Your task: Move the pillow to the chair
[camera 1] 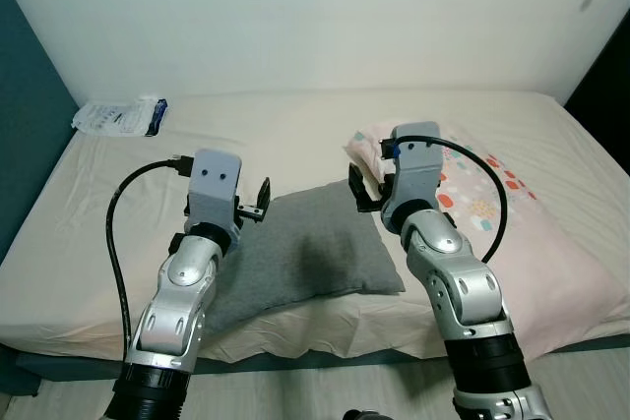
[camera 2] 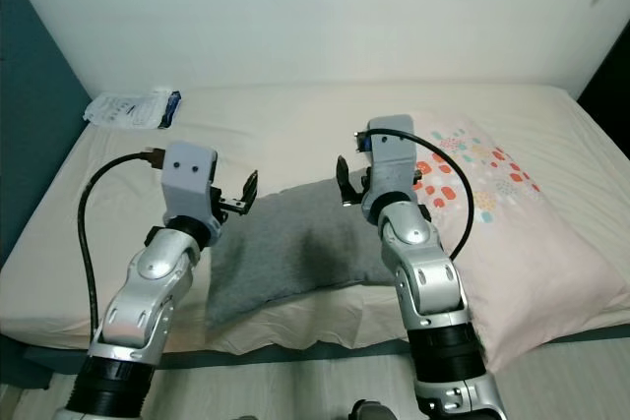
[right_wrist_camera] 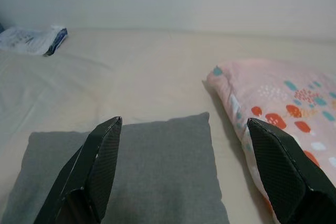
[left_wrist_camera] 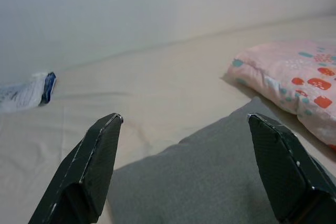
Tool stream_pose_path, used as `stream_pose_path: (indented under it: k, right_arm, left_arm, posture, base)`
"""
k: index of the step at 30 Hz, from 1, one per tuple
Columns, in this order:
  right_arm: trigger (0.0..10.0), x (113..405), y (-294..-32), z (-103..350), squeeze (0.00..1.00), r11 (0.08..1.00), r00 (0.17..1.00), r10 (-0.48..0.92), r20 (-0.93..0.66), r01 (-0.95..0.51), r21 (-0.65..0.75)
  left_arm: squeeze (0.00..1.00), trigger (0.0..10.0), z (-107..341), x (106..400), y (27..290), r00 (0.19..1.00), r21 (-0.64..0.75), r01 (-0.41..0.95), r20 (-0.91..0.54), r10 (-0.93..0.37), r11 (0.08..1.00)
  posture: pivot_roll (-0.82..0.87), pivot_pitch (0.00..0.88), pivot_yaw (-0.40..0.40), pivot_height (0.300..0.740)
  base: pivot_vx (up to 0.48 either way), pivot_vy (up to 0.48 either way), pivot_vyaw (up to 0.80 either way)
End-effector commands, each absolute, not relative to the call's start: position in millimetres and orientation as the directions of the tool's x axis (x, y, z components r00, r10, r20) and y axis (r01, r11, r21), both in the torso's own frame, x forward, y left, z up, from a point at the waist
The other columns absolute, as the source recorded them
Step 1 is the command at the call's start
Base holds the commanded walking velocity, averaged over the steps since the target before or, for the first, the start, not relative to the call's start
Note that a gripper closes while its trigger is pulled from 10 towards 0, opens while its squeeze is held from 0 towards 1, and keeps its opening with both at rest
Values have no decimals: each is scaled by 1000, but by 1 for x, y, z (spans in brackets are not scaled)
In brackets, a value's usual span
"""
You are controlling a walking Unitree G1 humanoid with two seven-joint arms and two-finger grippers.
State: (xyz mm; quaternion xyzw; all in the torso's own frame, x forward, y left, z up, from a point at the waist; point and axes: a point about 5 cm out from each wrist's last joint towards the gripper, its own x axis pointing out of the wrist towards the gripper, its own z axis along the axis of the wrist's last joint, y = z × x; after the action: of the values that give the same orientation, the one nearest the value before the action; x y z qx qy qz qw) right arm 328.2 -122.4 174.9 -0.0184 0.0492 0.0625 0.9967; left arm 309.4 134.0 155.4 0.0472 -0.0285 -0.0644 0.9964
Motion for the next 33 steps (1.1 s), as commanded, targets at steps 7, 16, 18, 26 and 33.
stream_pose_path:
  k: [7,16,18,26,33]
  right_arm:
    - [10000,329,-124,163,0,995,983,100,-157,-102,-5]
    - [10000,332,-128,159,0,995,982,87,-169,-92,-22]
    - [10000,333,-129,161,0,995,983,84,-162,-90,-31]
    - [10000,337,-131,160,0,996,982,73,-173,-82,-47]
    - [10000,337,-130,160,0,995,984,85,-158,-93,-42]
  left_arm:
    - [0,10000,143,307,139,994,64,109,1,-110,992]
    - [0,10000,143,307,136,993,62,115,-3,-115,991]
    - [0,10000,143,307,136,993,61,115,-4,-115,992]
    - [0,10000,142,305,136,993,58,115,-6,-115,992]
    - [0,10000,143,305,136,993,57,116,-5,-116,992]
  posture:
    - [-13,135,3,705]
    - [-12,143,5,677]
    - [-13,145,6,677]
    - [-11,133,2,647]
    - [-10,129,1,637]
  base:
    - [0,0,0]
    - [0,0,0]
    - [0,0,0]
    - [0,0,0]
    - [0,0,0]
